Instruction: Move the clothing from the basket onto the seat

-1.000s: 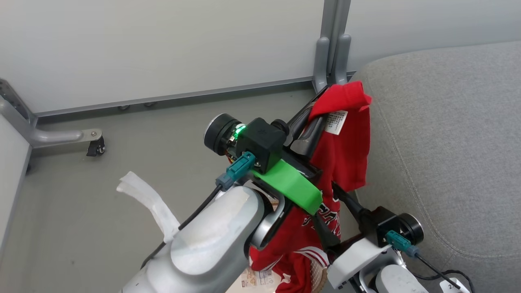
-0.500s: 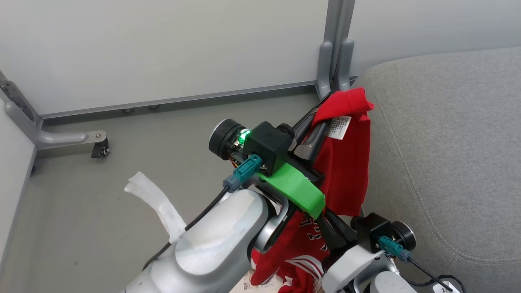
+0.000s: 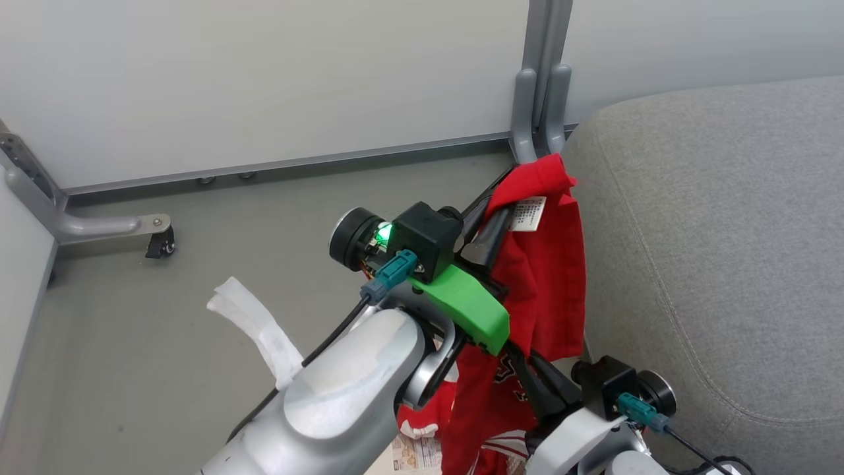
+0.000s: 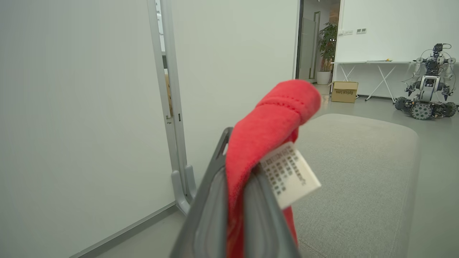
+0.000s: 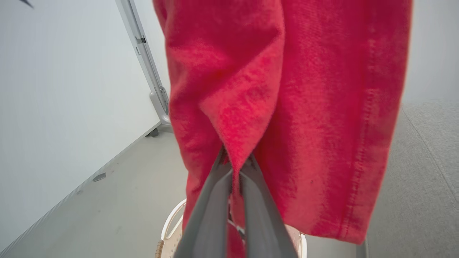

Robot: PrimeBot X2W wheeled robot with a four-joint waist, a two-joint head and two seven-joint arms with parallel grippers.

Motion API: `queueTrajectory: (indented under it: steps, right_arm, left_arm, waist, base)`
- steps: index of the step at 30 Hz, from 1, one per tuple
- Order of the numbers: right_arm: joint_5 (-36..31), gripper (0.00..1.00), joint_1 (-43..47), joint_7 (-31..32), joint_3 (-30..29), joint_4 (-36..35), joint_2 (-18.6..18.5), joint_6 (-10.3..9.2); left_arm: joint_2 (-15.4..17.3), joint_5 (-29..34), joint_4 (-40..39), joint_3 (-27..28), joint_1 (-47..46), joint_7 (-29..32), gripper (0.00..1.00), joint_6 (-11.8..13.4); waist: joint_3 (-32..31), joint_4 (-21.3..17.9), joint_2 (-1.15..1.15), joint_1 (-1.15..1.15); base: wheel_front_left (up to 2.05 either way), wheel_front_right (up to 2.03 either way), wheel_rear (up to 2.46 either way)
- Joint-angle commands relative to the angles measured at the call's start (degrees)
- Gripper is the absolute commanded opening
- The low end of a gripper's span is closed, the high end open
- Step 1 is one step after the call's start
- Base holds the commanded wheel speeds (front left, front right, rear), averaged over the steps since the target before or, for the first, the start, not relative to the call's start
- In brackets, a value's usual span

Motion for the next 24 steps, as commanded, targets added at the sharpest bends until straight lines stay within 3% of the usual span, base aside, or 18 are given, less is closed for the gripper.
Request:
queueTrajectory:
  steps: [1, 14, 24]
  right_arm:
    - [0.4, 0.0, 0.7, -0.2, -0.1, -0.3, -0.1, 0.0]
    - [-0.2, 0.0, 0.9, -0.2, -1.2, -0.7, 0.0, 0.0]
    - [-0.8, 0.0, 0.8, -0.2, -2.0, -0.6, 0.2, -0.01]
  left_arm:
    - [0.1, 0.2, 0.5, 0.1, 0.5, 0.0, 1.0, 0.7]
    - [0.4, -0.3, 2.6, 0.2, -0.5, 0.0, 1.0, 1.5]
    - [0.8, -0.9, 4.4, -0.6, 0.0, 0.1, 1.0, 0.6]
  waist:
    - [0.0, -0.1, 0.0, 0.0]
    - [0.8, -0.7, 0.0, 0.0]
    - [1.4, -0.5, 0.0, 0.0]
  base:
    - [0.0, 0.0, 0.0]
    - [0.0, 0.0, 0.0]
    - [0.0, 0.0, 0.0]
